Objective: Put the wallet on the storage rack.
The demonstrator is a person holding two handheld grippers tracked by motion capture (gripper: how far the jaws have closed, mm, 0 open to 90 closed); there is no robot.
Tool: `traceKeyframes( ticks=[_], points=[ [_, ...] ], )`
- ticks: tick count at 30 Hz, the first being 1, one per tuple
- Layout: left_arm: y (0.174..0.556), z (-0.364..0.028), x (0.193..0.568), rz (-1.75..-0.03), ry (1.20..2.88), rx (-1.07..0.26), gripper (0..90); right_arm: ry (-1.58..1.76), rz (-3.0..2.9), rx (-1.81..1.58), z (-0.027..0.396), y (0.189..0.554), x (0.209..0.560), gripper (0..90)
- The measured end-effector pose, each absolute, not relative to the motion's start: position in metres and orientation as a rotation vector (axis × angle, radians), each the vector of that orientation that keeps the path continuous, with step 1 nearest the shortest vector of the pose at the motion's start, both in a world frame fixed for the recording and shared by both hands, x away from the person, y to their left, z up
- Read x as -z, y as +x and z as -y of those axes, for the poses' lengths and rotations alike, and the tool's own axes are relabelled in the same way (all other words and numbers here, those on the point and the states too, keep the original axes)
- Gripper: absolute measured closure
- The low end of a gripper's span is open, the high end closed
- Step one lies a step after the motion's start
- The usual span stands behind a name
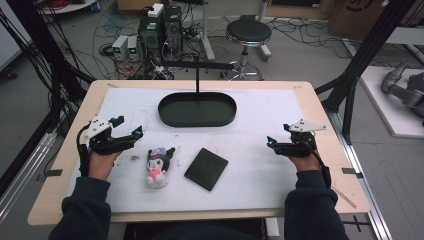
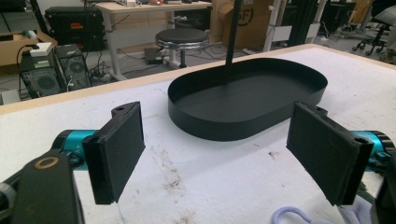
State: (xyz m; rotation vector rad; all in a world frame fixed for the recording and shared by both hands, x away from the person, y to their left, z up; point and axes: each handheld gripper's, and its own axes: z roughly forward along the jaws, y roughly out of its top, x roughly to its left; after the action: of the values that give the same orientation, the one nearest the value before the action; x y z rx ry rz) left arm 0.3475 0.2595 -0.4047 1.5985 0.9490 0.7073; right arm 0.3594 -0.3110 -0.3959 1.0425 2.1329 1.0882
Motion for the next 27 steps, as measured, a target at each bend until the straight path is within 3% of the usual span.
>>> traceKeyframes(
  ticks=[15,27],
  points=[
    [0.348,-0.260,0.405,-0.955,1.604,-0.704,18.7,1.042,-2.145,-1.106,0.310,0.360,0.397,20.2],
    [0.346,-0.259,0.407,-0.952,1.617,-0.706,18.9,0.976,-2.238,-1.173,0.285,0.361,0.401,20.6]
  ],
)
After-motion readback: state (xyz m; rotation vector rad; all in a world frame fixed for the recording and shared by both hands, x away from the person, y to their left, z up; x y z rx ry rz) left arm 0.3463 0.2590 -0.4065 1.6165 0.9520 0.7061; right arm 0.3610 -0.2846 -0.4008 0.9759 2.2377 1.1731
